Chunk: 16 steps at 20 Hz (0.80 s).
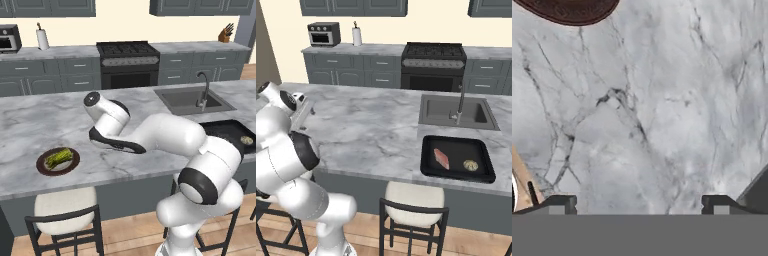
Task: Create a steak meal by picking up the steak and asparagus from the tray and placing them on the plate. Leave the dumpling on the tray.
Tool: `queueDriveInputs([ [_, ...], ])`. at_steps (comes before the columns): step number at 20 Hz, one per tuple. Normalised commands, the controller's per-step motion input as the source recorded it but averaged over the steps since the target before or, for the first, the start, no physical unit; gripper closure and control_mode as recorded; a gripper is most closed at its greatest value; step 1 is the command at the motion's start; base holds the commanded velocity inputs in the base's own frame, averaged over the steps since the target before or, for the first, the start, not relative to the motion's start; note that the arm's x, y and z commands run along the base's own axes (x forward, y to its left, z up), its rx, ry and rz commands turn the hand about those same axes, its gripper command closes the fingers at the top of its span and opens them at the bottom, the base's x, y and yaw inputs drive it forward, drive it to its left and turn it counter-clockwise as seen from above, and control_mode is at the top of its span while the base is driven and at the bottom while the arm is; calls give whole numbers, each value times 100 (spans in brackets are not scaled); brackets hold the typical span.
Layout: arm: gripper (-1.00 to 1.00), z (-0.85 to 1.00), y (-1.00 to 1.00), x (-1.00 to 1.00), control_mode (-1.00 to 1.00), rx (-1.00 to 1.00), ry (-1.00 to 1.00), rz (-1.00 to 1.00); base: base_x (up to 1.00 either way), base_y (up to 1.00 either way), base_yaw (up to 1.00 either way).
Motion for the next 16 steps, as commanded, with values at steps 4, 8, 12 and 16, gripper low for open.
queueDriveInputs([
  [4,-100,32,-100,-2,-100,0,5,-40,0,0,0],
  [8,-100,9,-100,-2,-100,3,1,-39,0,0,0],
  [12,-100,0,-100,0,-100,8,0,-37,0,0,0],
  [16,-100,0,-100,0,-100,8,0,-36,0,0,0],
])
